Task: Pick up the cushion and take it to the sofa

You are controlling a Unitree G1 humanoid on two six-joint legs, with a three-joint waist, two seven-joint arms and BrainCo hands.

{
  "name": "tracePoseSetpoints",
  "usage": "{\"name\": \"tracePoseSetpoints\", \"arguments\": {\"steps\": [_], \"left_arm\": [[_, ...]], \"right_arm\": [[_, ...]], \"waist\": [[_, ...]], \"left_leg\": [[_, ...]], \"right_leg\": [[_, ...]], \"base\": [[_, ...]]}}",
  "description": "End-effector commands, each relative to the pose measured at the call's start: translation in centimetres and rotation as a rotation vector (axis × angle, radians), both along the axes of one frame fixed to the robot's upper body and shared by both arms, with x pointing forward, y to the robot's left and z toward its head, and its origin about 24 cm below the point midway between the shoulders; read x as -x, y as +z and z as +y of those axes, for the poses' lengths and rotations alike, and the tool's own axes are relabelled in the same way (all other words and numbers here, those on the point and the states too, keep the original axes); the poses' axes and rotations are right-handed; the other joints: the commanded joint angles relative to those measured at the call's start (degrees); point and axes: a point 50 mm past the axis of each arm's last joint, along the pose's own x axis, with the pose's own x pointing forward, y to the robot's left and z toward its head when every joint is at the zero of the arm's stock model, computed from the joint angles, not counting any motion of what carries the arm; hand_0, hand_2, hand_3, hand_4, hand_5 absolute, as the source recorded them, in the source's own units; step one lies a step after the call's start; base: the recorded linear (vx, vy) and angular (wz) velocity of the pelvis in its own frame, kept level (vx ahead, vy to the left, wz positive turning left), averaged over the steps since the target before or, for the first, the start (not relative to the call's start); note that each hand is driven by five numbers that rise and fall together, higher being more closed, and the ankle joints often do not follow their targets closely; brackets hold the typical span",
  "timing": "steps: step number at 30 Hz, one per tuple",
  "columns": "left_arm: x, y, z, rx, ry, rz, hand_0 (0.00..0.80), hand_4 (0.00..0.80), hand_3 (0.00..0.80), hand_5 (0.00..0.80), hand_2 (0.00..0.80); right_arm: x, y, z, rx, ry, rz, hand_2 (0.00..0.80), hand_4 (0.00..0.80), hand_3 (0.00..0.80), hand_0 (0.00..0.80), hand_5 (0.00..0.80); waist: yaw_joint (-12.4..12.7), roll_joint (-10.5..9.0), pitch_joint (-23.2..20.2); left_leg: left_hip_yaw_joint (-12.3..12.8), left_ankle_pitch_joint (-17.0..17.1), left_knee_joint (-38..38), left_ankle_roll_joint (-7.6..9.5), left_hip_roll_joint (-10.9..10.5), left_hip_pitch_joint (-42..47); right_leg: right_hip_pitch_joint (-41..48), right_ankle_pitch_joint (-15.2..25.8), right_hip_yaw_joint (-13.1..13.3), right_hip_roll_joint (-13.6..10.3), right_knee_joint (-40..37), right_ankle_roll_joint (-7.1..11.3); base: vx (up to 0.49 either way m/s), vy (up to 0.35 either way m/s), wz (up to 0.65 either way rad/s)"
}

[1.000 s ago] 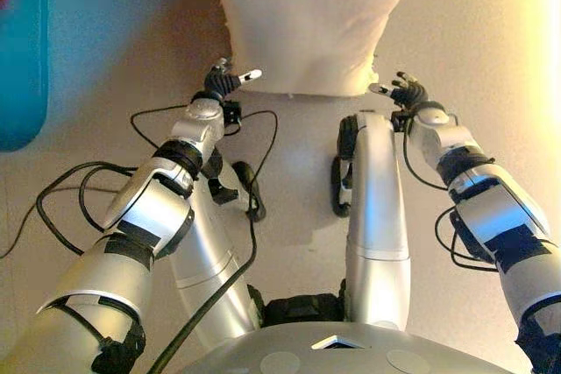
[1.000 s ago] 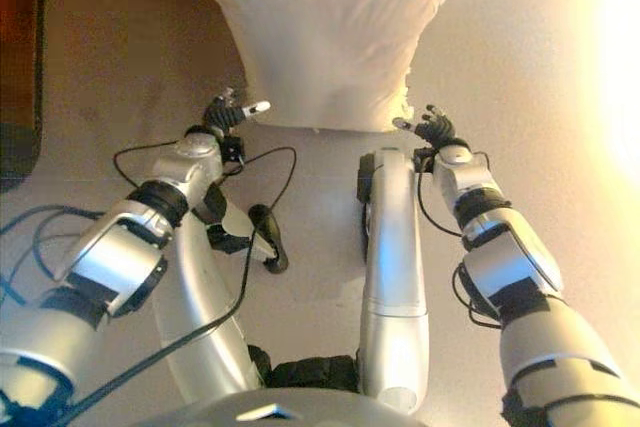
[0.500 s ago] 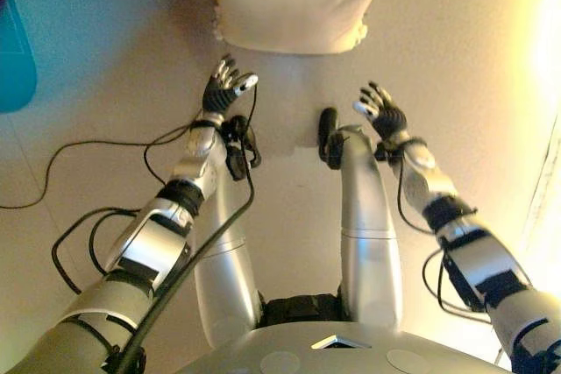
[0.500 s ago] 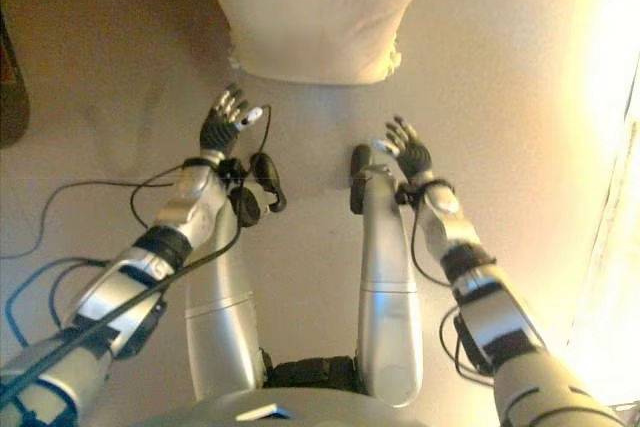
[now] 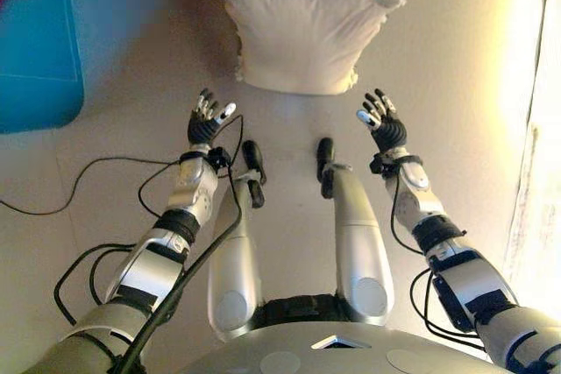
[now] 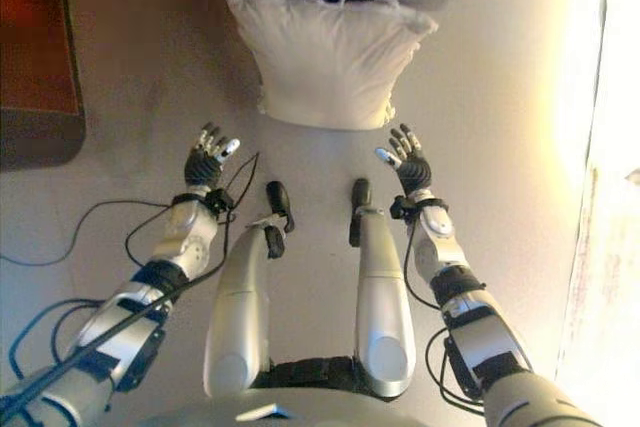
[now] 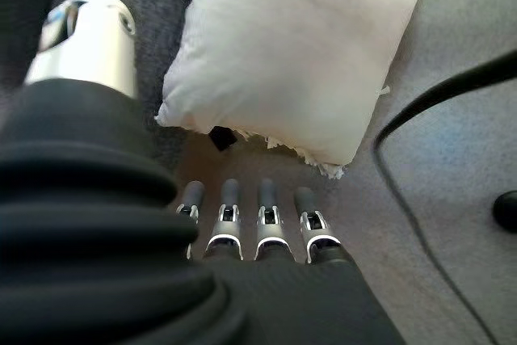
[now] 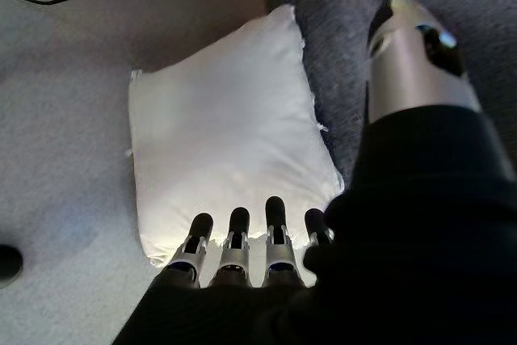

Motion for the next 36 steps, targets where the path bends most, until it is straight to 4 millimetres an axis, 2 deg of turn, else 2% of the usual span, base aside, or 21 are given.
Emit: {"name": "tracePoseSetpoints", "arguments": {"steps": [1, 6, 9, 11, 13, 18, 24, 27, 31, 36], "left_arm": [[2.0, -1.4, 1.0, -0.013, -0.005, -0.001, 0.000, 0.000, 0.000, 0.000, 0.000], [4.7, -4.8, 2.3, -0.010, 0.017, 0.129, 0.000, 0.000, 0.000, 0.000, 0.000], [6.0, -6.1, 2.8, -0.001, 0.034, 0.174, 0.000, 0.000, 0.000, 0.000, 0.000], [6.7, -6.7, 2.6, 0.021, 0.047, 0.207, 0.000, 0.000, 0.000, 0.000, 0.000], [7.3, -7.4, 2.4, -0.010, 0.019, 0.256, 0.000, 0.000, 0.000, 0.000, 0.000], [9.1, -8.7, 2.1, -0.056, -0.052, 0.326, 0.000, 0.000, 0.000, 0.000, 0.000], [13.8, -11.4, 3.9, -0.098, -0.035, 0.474, 0.000, 0.000, 0.000, 0.000, 0.000], [15.7, -12.5, 4.8, -0.049, 0.025, 0.538, 0.000, 0.000, 0.000, 0.000, 0.000], [16.8, -13.0, 4.6, -0.042, 0.005, 0.565, 0.000, 0.000, 0.000, 0.000, 0.000], [16.5, -12.8, 5.0, -0.046, 0.014, 0.546, 0.000, 0.000, 0.000, 0.000, 0.000]], "right_arm": [[1.9, -1.3, -0.9, 0.002, 0.045, 0.008, 0.000, 0.000, 0.000, 0.000, 0.000], [5.2, -5.5, -2.5, -0.080, -0.005, 0.170, 0.000, 0.000, 0.000, 0.000, 0.000], [7.2, -7.7, -3.0, -0.118, -0.044, 0.271, 0.000, 0.000, 0.000, 0.000, 0.000], [8.3, -8.8, -2.8, -0.092, -0.060, 0.339, 0.000, 0.000, 0.000, 0.000, 0.000], [9.4, -9.7, -3.1, -0.121, -0.112, 0.390, 0.000, 0.000, 0.000, 0.000, 0.000], [11.1, -11.2, -2.8, -0.126, -0.115, 0.507, 0.000, 0.000, 0.000, 0.000, 0.000], [14.2, -13.3, -1.7, -0.143, -0.063, 0.643, 0.000, 0.000, 0.000, 0.000, 0.000], [16.6, -14.8, -2.4, -0.141, -0.103, 0.747, 0.000, 0.000, 0.000, 0.000, 0.000], [18.4, -15.8, -2.8, -0.157, -0.142, 0.821, 0.000, 0.000, 0.000, 0.000, 0.000], [18.1, -15.7, -2.6, -0.233, -0.164, 0.789, 0.000, 0.000, 0.000, 0.000, 0.000]], "waist": [[2.5, -1.01, -0.3], [3.4, -2.35, -5.3], [3.9, -3.00, -8.4], [4.4, -2.75, -10.7], [4.4, -2.46, -12.6], [4.3, -1.85, -17.2], [4.1, -2.01, -23.1], [3.8, -2.41, -25.2], [4.2, -2.83, -26.2], [4.1, -3.30, -26.8]], "left_leg": [[-2.4, -1.0, 0.0, 0.07, 0.7, 3.6], [-3.0, -0.8, -3.8, 0.25, 0.3, 11.9], [-4.6, -0.7, -5.0, 0.29, -1.1, 15.5], [-5.8, 0.6, -10.1, 0.73, -2.1, 18.6], [-5.1, 1.2, -11.7, 0.76, -2.1, 20.6], [-3.7, 0.9, -17.2, 1.28, -3.0, 27.5], [-1.8, 1.1, -22.2, 2.35, -3.3, 33.7], [-1.0, -0.2, -22.4, 3.18, -4.1, 35.7], [-0.7, -1.1, -23.0, 3.58, -4.3, 37.6], [-1.1, -1.4, -23.6, 4.28, -4.8, 38.3]], "right_leg": [[6.6, 5.6, 0.2, -0.7, -9.0, 0.77], [14.9, 5.6, -1.9, -1.3, -13.1, 0.87], [19.8, 5.4, -1.4, -1.1, -14.8, 0.74], [22.0, 4.7, -0.9, -0.5, -15.6, 1.16], [23.6, 4.7, -1.2, -0.8, -15.8, 1.52], [29.7, 7.1, -1.9, -1.8, -22.2, 3.22], [34.0, 8.5, -0.5, -1.3, -25.1, 4.32], [34.3, 10.3, 0.8, -1.7, -24.0, 4.53], [35.2, 12.3, 0.8, -2.8, -23.9, 5.10], [35.2, 15.1, 2.7, -3.5, -22.8, 5.69]], "base": [[0.058, -0.077, 0.11], [0.084, -0.034, 0.12], [0.170, 0.073, 0.12], [0.170, 0.150, 0.07], [0.154, 0.138, 0.09], [0.127, 0.154, 0.08], [0.129, 0.139, -0.12], [0.149, 0.129, -0.11], [0.093, 0.080, -0.02], [0.008, 0.060, -0.04]]}}
